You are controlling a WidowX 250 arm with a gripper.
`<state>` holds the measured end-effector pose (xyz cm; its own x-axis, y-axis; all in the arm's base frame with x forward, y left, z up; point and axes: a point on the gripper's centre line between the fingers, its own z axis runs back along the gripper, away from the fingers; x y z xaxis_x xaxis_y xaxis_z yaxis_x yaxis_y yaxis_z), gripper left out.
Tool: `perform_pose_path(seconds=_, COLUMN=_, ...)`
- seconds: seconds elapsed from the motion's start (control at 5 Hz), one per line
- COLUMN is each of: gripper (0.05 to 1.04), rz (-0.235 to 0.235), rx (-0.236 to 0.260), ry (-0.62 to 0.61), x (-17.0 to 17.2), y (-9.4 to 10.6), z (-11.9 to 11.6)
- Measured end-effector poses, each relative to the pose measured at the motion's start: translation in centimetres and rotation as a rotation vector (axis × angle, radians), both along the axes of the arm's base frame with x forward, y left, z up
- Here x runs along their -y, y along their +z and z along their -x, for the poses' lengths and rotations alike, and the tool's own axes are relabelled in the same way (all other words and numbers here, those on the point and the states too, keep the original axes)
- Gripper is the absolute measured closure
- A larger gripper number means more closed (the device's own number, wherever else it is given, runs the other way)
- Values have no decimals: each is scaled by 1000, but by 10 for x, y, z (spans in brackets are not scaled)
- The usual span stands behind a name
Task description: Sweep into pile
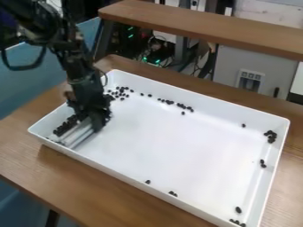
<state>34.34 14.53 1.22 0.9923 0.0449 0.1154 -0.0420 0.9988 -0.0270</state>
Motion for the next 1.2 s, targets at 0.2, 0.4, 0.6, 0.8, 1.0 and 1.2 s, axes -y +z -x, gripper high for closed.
perform_pose_path(seconds=0.2, gripper=697, rz=-3, rx=4, ry=-5, x=-13, y=7, z=-5)
perform_pose_path(seconds=0.4, gripper=697, rz=-30, rx=7, ry=-30, x=-14, y=23, z=-21)
perform_pose_path(seconds=0.6, gripper=697, rz=-4, rx=17, ry=-16, x=7, y=33, z=-36)
perform_pose_path(seconds=0.8, gripper=697, rz=37, rx=30, ry=7, x=42, y=37, z=-49)
perform_pose_path(seconds=1.0, gripper=697, rz=34, rx=62, ry=27, x=67, y=39, z=-62)
perform_pose_path(seconds=1.2, gripper=697, rz=44, rx=110, ry=6, x=78, y=12, z=-78)
